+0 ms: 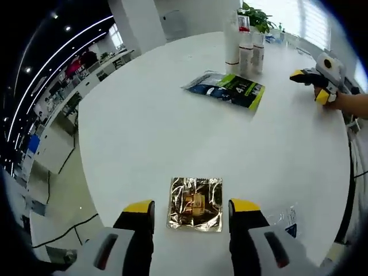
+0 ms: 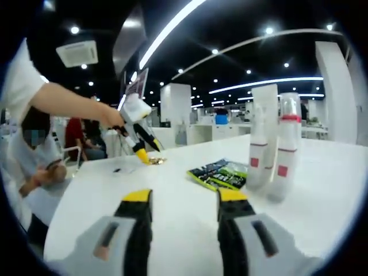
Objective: Arrange the skincare products in the storage area until every visible bottle or jar stands upright without overlapping.
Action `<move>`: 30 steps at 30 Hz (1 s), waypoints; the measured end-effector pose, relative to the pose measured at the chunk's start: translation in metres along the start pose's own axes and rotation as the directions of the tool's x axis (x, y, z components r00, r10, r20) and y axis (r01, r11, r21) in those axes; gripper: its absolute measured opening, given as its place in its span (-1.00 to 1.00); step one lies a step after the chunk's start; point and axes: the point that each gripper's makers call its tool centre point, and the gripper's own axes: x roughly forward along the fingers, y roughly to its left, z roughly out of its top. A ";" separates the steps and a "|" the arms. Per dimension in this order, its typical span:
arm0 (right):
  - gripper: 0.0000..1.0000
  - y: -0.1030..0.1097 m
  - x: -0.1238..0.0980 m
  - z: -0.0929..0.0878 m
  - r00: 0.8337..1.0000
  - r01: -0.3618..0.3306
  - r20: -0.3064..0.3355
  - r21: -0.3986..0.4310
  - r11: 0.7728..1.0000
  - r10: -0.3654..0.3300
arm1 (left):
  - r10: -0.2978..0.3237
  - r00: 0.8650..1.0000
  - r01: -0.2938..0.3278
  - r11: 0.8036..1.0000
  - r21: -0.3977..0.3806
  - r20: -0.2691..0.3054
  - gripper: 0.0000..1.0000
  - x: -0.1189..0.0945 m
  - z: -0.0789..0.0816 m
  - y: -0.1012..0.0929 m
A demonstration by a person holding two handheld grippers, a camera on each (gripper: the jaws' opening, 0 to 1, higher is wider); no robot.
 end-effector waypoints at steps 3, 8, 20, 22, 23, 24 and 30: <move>-0.18 0.001 0.000 0.000 1.000 -0.004 -0.003 -0.004 1.000 0.004 | -0.009 1.000 0.009 1.000 -0.025 0.003 0.07 0.003 0.003 0.001; -0.21 0.001 0.000 -0.001 1.000 -0.004 -0.003 -0.004 1.000 0.004 | -0.060 0.998 0.061 0.994 -0.086 0.004 0.05 0.003 0.000 -0.001; -0.26 0.000 0.000 -0.001 1.000 -0.005 -0.007 -0.013 1.000 0.005 | -0.143 0.990 0.144 0.985 -0.097 0.022 -0.14 0.005 0.000 -0.011; -0.26 0.000 0.000 -0.001 1.000 -0.004 -0.007 -0.012 1.000 0.004 | -0.145 0.989 0.146 0.985 -0.093 0.018 -0.18 0.005 0.001 -0.011; -0.27 0.000 0.000 -0.001 1.000 -0.004 -0.007 -0.011 1.000 0.004 | -0.147 0.989 0.148 0.984 -0.097 0.013 -0.19 0.006 0.001 -0.011; -0.27 0.000 0.000 -0.001 1.000 -0.004 -0.007 -0.012 1.000 0.004 | -0.148 0.989 0.148 0.984 -0.097 0.009 -0.20 0.005 0.001 -0.011; -0.27 0.000 0.000 -0.002 1.000 -0.005 -0.009 -0.016 1.000 0.005 | -0.147 0.988 0.145 0.987 -0.066 -0.036 -0.23 0.005 0.002 -0.014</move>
